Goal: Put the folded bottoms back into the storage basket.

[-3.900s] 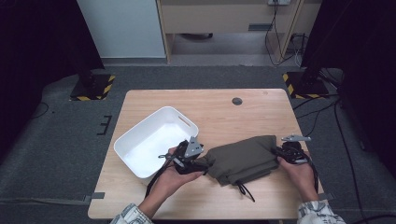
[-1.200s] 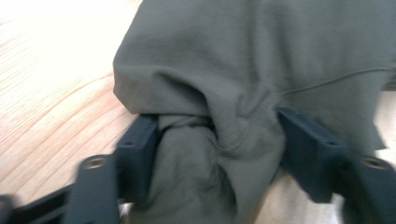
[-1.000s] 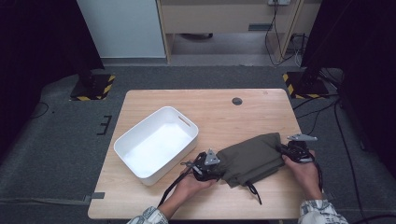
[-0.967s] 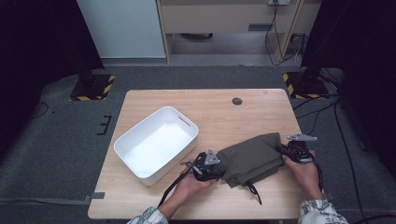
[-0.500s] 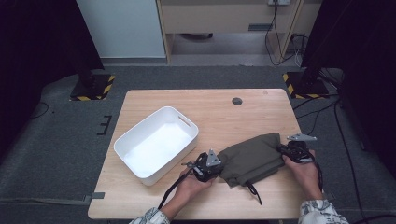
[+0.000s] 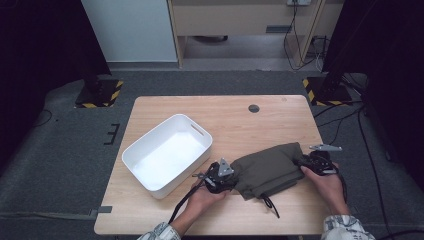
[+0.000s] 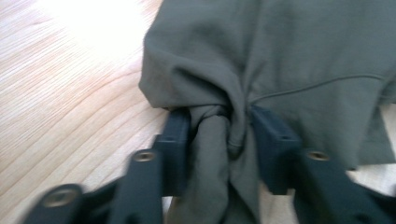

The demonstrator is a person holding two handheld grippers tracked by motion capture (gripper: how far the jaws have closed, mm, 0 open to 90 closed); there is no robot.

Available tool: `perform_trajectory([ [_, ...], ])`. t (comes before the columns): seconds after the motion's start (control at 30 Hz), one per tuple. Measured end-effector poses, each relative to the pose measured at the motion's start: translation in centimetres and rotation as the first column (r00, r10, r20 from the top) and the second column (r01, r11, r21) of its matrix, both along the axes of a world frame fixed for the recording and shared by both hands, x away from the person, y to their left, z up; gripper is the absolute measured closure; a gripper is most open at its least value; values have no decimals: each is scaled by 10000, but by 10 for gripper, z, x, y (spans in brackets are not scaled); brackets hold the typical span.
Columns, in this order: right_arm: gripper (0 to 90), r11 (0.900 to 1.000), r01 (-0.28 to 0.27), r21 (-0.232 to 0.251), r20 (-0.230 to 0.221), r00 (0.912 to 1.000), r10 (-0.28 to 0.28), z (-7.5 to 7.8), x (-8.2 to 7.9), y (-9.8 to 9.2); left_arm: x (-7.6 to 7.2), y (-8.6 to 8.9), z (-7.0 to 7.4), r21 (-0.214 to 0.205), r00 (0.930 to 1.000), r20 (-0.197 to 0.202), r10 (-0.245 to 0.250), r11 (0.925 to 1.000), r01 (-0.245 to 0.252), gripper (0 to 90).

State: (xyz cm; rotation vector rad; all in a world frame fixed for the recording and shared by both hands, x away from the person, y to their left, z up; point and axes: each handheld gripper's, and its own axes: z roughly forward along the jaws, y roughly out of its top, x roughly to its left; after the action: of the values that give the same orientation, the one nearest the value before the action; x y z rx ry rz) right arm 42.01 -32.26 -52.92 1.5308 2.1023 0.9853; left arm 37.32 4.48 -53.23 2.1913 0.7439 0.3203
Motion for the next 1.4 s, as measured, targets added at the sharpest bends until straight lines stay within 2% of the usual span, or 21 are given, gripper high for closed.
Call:
perform_trajectory([
  [0.1, 574, 9998, -140, 161, -66, 9999, 141, 0, 0, 1, 2, 2, -1, -174, 9999, -143, -89, 9998, 87, 510],
  [0.17, 664, 9983, -290, 515, -189, 9994, 300, 0, 0, 1, 2, 2, -1, -169, 9996, -151, -229, 9996, 227, 517],
  [0.23, 735, 9977, -374, 569, -201, 9991, 386, 0, 1, 1, 1, 1, 0, -170, 9992, -188, -340, 9993, 336, 564],
  [0.3, 754, 9967, -415, 704, -264, 9987, 435, 0, 1, 1, 1, 1, 0, -151, 9990, -217, -398, 9991, 395, 613],
  [0.33, 792, 9946, -453, 936, -309, 9984, 483, -1, 1, 1, 0, 0, 1, -98, 9985, -261, -486, 9988, 483, 632],
  [0.4, 810, 9949, -529, 855, -277, 9981, 554, -1, 1, 3, 0, -1, 1, -126, 9983, -285, -507, 9986, 504, 666],
  [0.53, 833, 9957, -550, 739, -114, 9984, 560, 0, 1, 5, -2, -1, 2, -166, 9984, -413, -386, 9991, 379, 759],
  [0.67, 841, 9965, -590, 584, 142, 9982, 583, 6, -2, 5, -2, 1, 7, -168, 9980, -543, -312, 9994, 303, 797],
  [0.8, 843, 9970, -592, 504, 396, 9976, 572, 16, -6, 4, -2, 5, 18, -435, 9982, -549, -257, 9988, 234, 808],
  [0.83, 844, 9971, -676, 341, 497, 9966, 658, 18, -6, 3, -2, 5, 18, -435, 9982, -549, -257, 9988, 234, 809],
  [0.97, 844, 9974, -661, 275, 507, 9966, 647, 23, -7, 4, -3, 7, 30, -591, 9982, -473, -368, 9977, 340, 813],
  [1.4, 846, 9972, -724, 199, 567, 9959, 711, 37, -1, 10, 1, 14, 47, -750, 9981, -503, -355, 9967, 317, 822],
])
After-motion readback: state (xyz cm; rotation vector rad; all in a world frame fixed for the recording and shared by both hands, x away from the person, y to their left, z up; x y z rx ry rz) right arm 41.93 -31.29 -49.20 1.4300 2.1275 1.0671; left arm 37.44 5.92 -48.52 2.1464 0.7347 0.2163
